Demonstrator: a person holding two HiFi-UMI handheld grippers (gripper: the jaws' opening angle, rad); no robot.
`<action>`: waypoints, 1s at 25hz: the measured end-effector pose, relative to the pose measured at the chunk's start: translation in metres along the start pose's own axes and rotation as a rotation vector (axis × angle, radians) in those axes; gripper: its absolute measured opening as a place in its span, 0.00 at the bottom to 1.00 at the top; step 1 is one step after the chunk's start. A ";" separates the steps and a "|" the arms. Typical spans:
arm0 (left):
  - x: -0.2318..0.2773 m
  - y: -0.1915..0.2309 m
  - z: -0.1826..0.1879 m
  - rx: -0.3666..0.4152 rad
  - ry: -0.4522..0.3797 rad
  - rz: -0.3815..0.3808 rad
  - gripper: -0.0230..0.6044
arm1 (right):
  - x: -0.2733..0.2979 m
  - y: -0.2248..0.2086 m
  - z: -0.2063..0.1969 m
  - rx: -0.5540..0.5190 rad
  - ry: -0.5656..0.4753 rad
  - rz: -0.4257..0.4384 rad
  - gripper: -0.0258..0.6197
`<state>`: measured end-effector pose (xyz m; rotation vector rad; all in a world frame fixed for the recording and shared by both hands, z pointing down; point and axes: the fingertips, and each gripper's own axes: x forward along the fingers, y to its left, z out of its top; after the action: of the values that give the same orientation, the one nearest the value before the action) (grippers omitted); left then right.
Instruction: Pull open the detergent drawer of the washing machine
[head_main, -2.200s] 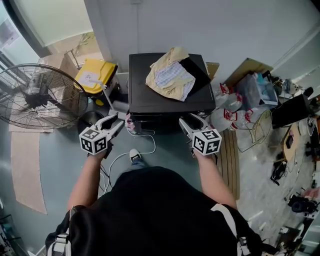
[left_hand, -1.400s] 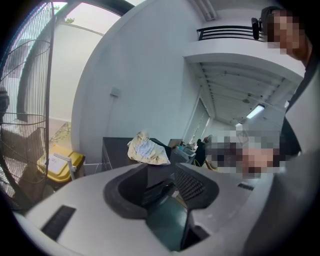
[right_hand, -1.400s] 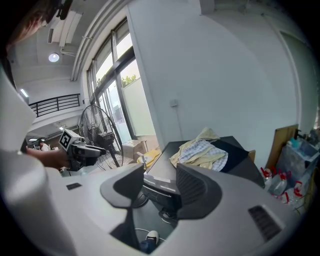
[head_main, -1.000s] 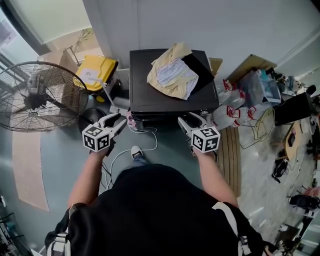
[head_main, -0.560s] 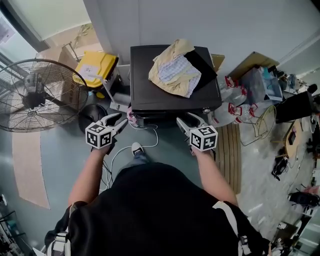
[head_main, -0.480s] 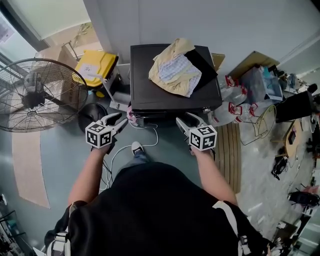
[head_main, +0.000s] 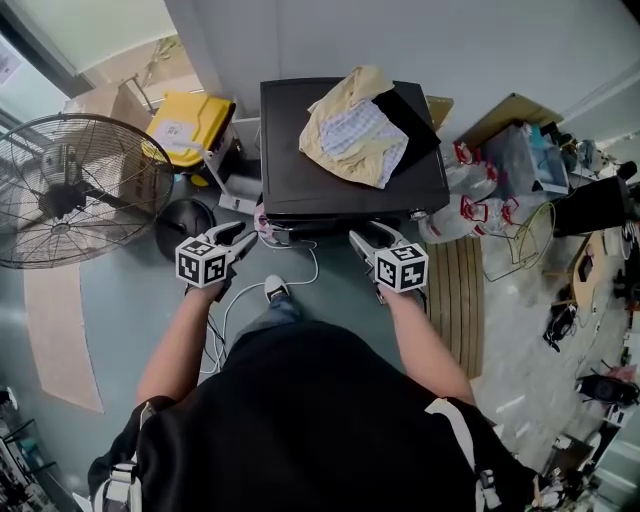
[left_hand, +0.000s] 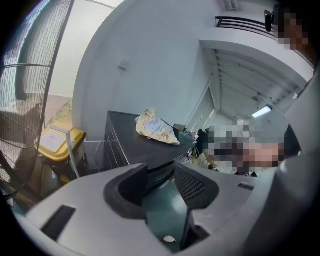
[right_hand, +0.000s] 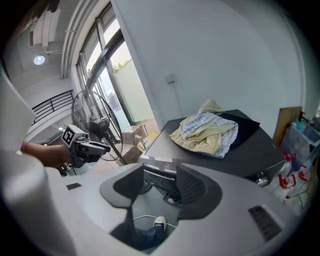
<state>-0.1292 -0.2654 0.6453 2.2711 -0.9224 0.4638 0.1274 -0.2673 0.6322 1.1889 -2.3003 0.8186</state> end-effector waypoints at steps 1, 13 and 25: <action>0.002 0.002 -0.003 -0.002 0.008 -0.002 0.31 | 0.003 -0.001 -0.002 0.003 0.004 0.000 0.36; 0.033 0.024 -0.032 -0.032 0.106 -0.029 0.31 | 0.044 -0.011 -0.034 0.023 0.068 -0.006 0.36; 0.064 0.038 -0.052 -0.015 0.178 -0.040 0.31 | 0.086 -0.009 -0.058 0.009 0.131 0.000 0.36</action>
<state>-0.1165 -0.2834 0.7333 2.1894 -0.7867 0.6280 0.0939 -0.2829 0.7296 1.1053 -2.1935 0.8801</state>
